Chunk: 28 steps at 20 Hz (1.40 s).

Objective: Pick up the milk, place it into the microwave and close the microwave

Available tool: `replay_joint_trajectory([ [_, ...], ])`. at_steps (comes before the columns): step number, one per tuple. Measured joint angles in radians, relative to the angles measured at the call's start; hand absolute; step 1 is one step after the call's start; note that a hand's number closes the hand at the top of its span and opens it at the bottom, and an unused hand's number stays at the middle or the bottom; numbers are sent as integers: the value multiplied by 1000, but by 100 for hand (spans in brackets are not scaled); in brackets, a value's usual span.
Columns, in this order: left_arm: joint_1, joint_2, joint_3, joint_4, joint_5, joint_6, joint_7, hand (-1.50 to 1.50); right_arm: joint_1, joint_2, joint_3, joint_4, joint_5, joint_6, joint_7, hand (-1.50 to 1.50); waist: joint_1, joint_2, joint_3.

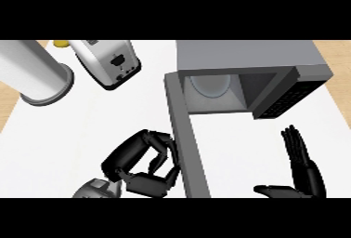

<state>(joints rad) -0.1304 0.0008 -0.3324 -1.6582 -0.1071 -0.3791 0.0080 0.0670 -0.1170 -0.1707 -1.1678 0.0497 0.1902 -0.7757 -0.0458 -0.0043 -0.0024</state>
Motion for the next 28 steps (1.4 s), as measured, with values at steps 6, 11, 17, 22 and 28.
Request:
replay_joint_trajectory([
  [6, -91, 2, -133, 286, -75, 193, -187, 150, 147, -44, 15, -216, -31, 73, 20, -150, 1, 3, 0],
  [11, -187, 3, -259, 493, -1, 413, -341, 150, 208, -68, 17, -374, -107, 152, 73, -150, -8, 7, -1],
  [17, -308, 4, -414, 663, 190, 602, -426, 150, 251, -75, 35, -524, -170, 203, 149, -150, -32, 13, -1],
  [22, -390, 5, -526, 730, 333, 683, -427, 150, 261, -93, 41, -632, -221, 231, 222, -150, -60, 19, -2],
  [28, -440, 5, -599, 720, 485, 767, -472, 150, 265, -118, 58, -711, -272, 270, 288, -150, -98, 27, -4],
])
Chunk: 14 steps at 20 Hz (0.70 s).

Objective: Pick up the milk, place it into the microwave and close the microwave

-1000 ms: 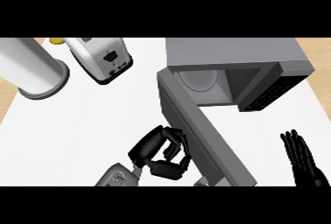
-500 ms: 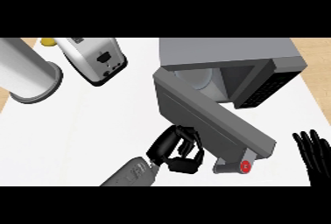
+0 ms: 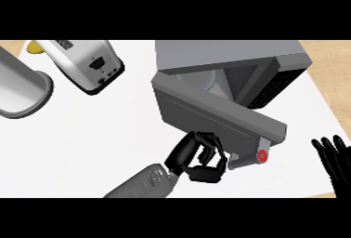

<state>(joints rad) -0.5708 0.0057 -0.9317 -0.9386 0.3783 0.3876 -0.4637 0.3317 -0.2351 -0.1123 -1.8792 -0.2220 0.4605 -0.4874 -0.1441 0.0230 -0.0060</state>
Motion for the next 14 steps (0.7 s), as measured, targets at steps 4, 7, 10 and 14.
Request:
replay_joint_trajectory([
  [4, -43, -1, -4, -9, 83, 72, -20, 150, -14, -27, -5, -46, -25, 13, 39, -150, -22, 5, -1],
  [7, -73, -2, 4, -15, 142, 143, -26, 150, -29, -54, -13, -68, -38, 26, 63, -150, -37, 8, -1],
  [10, -105, -5, 15, -10, 198, 207, -28, 150, -41, -76, -27, -90, -51, 32, 79, -150, -55, 11, -1],
  [14, -156, -5, 25, 10, 264, 267, -21, -150, -70, -101, -60, -102, -84, 31, 97, -150, -76, 18, 0],
])
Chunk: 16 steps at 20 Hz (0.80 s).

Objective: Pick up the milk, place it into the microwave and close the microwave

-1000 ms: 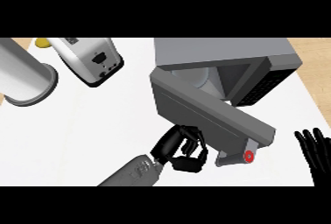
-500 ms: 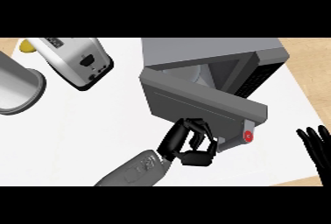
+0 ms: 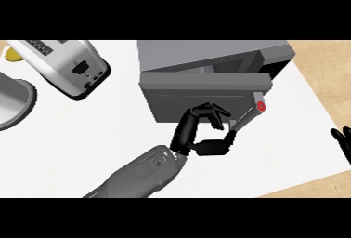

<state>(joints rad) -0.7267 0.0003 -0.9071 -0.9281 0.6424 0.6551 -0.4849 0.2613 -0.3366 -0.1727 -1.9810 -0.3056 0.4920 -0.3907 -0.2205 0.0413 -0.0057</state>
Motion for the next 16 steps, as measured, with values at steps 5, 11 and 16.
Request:
replay_joint_trajectory([
  [5, -66, -1, 11, 45, 66, 54, 25, -150, -61, -63, -66, -34, 50, -26, 4, 150, -29, 7, 0],
  [11, -78, -1, 24, 33, 146, 106, 8, -150, -138, -148, -153, -54, 149, -67, -6, 150, -40, 16, 0],
  [16, -81, -1, 20, 20, 202, 124, -24, -150, -184, -182, -179, -48, 183, -85, -5, 150, -43, 26, 0],
])
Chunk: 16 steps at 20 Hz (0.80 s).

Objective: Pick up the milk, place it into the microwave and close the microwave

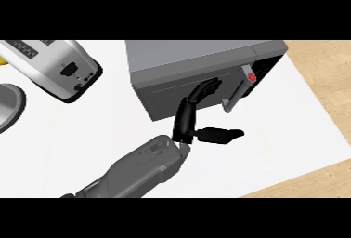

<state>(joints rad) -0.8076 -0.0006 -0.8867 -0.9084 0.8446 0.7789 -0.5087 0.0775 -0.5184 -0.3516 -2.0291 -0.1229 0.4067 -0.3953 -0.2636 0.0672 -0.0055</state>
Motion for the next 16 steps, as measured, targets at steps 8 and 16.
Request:
replay_joint_trajectory([
  [8, -20, 0, -14, 11, 64, 2, -52, -150, -60, -26, -9, 25, 23, -18, 12, 150, 2, 11, 1],
  [16, -33, 0, -28, 27, 107, -6, -103, -150, -112, -45, -8, 60, 29, -23, 23, 150, 5, 16, 3],
])
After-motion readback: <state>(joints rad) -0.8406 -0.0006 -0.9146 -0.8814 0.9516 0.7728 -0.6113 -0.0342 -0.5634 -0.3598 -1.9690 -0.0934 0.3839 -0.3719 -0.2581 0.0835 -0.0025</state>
